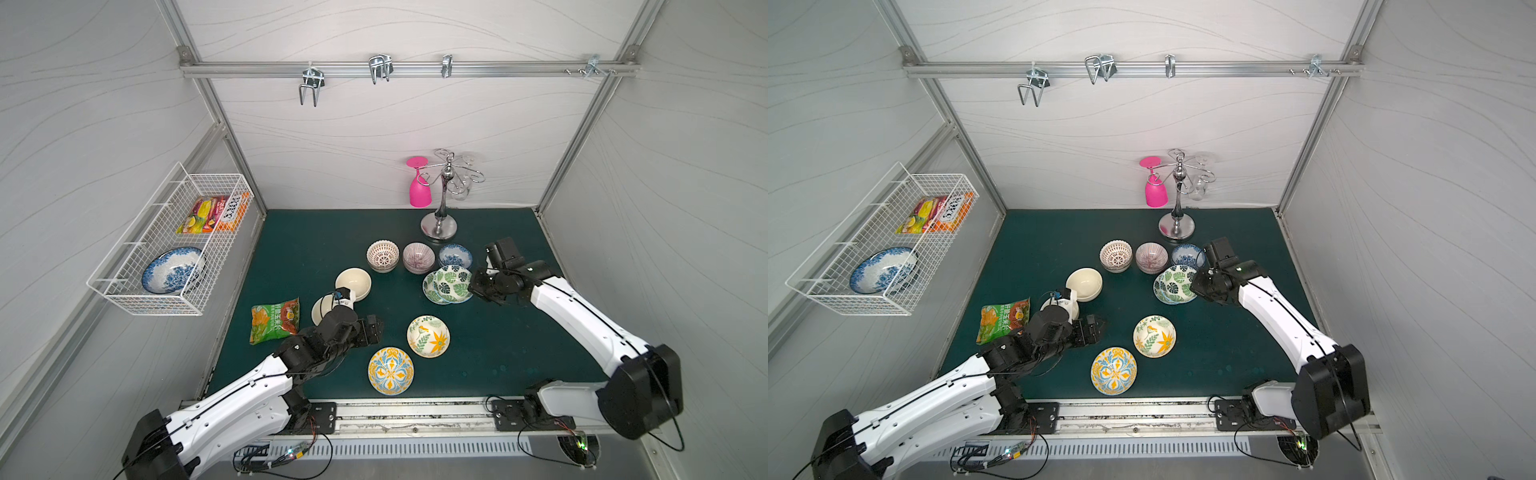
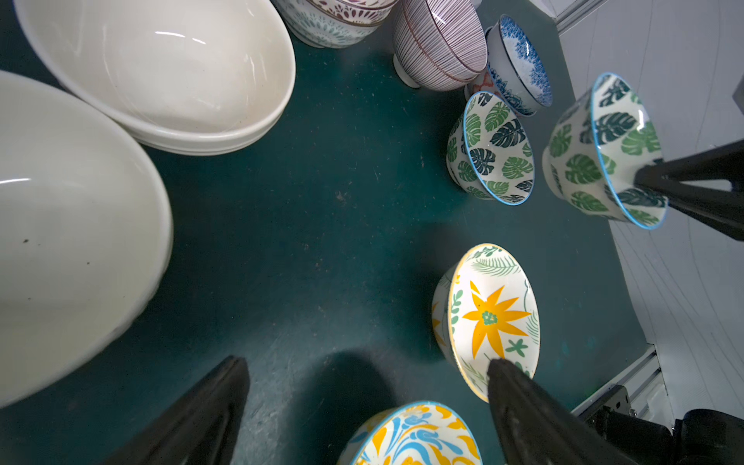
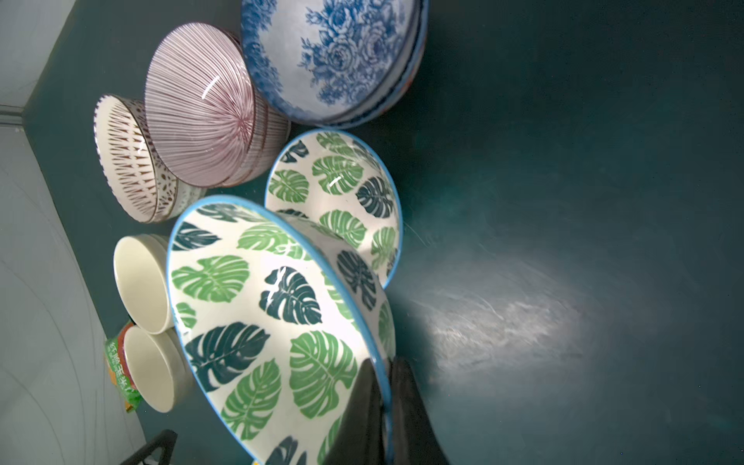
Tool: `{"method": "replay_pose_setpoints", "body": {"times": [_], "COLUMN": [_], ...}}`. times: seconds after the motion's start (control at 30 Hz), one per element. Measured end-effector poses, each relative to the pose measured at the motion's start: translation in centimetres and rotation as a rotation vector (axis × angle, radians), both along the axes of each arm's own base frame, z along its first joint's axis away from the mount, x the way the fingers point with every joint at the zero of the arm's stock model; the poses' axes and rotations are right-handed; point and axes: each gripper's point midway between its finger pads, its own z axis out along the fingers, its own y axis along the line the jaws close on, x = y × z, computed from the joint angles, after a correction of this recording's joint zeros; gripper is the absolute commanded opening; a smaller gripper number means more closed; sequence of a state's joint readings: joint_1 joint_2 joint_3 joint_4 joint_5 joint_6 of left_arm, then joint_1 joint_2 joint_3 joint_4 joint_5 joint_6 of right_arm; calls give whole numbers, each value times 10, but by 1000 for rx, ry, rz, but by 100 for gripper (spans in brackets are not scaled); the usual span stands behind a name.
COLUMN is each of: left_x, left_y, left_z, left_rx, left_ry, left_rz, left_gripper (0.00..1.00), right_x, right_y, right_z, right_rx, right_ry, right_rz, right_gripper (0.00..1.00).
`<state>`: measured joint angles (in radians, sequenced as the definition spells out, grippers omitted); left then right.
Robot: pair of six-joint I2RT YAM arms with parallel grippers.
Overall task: Stack the bowls
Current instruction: Place the bowl on the bowl.
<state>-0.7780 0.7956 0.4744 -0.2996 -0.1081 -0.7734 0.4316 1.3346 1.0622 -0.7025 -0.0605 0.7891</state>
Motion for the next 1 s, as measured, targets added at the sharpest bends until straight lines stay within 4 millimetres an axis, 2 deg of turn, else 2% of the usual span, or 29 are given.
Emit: {"method": "replay_pose_setpoints", "body": {"times": [0.13,0.4,0.67,0.9,0.93,1.0], "left_x": [2,3,5,5,5,5], "left_y": [-2,-3,-5,-5,-5,-5], "left_z": [-3,-7,-10,-10,-10,-10], "left_rx": [16,35,43,42,42,43], "left_ry": [0,0,3,1,1,2], "left_rz": [-10,-22,-26,-26,-26,-26], "left_gripper": [97,97,97,97,97,97], "right_x": [21,38,44,37,35,33], "right_y": [11,23,28,23,22,21], "right_z": [-15,-35,-49,-64,-66,-69], "right_rx": [2,23,12,-10,-12,-16], "right_ry": [8,9,15,32,38,45], "right_rz": [3,8,14,7,7,7], "right_gripper": [0,0,0,0,2,14]}}
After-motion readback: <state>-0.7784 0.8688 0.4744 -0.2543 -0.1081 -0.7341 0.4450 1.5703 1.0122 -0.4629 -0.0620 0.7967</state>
